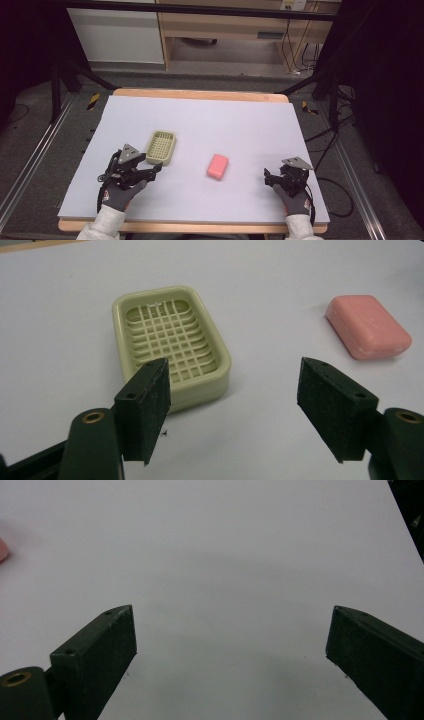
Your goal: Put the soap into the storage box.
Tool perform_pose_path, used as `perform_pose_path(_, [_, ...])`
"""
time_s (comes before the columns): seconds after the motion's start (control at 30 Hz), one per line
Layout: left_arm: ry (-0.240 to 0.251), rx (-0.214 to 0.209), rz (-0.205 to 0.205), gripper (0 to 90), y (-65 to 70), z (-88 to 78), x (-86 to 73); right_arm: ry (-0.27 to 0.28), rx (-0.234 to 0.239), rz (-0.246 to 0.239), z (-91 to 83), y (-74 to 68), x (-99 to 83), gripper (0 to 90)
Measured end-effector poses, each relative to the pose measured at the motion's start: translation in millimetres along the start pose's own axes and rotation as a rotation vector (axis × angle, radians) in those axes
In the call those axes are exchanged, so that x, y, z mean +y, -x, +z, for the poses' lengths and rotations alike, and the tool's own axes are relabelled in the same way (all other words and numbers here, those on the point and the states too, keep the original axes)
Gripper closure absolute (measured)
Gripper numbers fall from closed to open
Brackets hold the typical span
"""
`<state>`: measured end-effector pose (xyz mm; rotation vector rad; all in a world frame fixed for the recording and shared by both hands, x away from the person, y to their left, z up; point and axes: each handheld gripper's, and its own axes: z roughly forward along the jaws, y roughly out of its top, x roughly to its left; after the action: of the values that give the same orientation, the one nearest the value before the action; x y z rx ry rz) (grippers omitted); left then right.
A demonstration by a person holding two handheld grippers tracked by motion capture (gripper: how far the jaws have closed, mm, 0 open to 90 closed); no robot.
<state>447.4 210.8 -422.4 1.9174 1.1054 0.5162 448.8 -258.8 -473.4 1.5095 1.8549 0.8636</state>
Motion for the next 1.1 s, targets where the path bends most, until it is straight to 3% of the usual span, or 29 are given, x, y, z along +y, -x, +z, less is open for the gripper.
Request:
perform_pose_path(0.63, [0.027,-0.054,0.017,28.5,26.0,15.2,27.0,0.002,0.001,0.005,-0.6,-0.4,0.4,6.1])
perform_pose_path(1.1, [0.013,-0.069,0.035,27.7,42.5,31.2,34.6,0.002,0.002,0.004,-0.7,-0.5,0.5,6.1])
